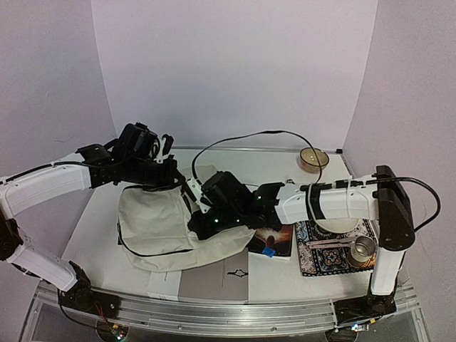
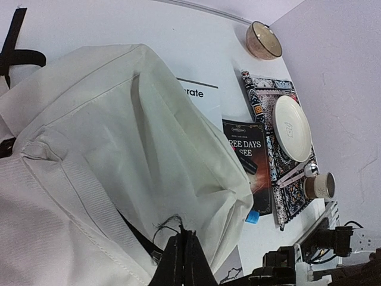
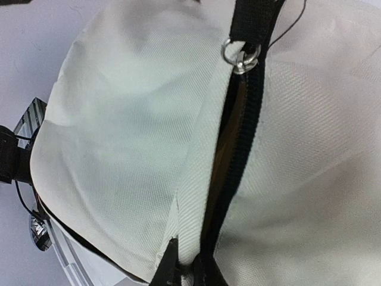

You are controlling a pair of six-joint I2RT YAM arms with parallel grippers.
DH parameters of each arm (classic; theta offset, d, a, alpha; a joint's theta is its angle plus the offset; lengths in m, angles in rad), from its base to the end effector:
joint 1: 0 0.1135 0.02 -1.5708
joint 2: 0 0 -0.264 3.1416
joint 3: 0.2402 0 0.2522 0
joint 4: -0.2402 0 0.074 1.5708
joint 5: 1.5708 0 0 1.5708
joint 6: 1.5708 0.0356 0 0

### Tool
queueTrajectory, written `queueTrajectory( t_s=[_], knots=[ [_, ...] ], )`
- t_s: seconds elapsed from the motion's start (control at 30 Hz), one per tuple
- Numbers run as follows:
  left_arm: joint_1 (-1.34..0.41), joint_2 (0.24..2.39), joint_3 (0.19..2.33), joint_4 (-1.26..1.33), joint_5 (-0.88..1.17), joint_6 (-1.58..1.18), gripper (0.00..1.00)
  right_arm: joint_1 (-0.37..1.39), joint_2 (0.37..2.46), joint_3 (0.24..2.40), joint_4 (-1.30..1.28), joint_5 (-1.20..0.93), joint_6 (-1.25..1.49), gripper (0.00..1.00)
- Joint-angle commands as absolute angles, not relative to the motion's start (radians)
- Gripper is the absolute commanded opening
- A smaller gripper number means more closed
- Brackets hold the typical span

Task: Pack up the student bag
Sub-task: Hold the lower front pocket of the student bag, then unzip the lower front pocket of the student bag.

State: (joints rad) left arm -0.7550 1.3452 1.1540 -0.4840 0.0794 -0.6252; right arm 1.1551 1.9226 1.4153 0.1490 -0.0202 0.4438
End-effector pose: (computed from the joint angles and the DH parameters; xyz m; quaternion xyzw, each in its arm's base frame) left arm 0.2153 -0.2065 0.3147 0.0756 0.8977 -0.3030 0.3109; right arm 0.1838 0.4182 0.2563 -0.2915 0.7683 0.4143 0.3912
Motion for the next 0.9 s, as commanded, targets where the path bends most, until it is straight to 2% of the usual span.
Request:
queueTrajectory(
  t_s=[0.0, 0.2, 0.4, 0.63, 0.73, 0.77, 0.87],
  knots=[
    [-0.760, 1.353, 1.156, -0.393, -0.071, -0.581, 0.00, 1.159, 1.857, 1.338, 0.113, 0.012, 0.398, 0.00],
    [-0.708, 1.418, 1.186, -0.437, -0.256, -0.505, 0.00, 1.161, 1.808, 1.266, 0.111, -0.081, 0.346, 0.00],
    [-0.563, 1.490, 1.205, -0.437, -0.296, -0.442, 0.00, 1.170, 1.772, 1.225, 0.081, -0.136, 0.308, 0.00],
    [-0.516, 1.596, 1.250, -0.437, -0.402, -0.391, 0.00, 1.175, 1.758, 1.208, 0.059, -0.158, 0.291, 0.00],
    [-0.514, 1.594, 1.245, -0.438, -0.378, -0.405, 0.00, 1.175, 1.766, 1.224, 0.054, -0.148, 0.291, 0.00],
    [-0.515, 1.577, 1.236, -0.437, -0.351, -0.416, 0.01, 1.175, 1.769, 1.232, 0.051, -0.141, 0.290, 0.01],
    [-0.517, 1.512, 1.194, -0.437, -0.282, -0.443, 0.14, 1.175, 1.780, 1.264, 0.034, -0.103, 0.289, 0.08]
  ],
)
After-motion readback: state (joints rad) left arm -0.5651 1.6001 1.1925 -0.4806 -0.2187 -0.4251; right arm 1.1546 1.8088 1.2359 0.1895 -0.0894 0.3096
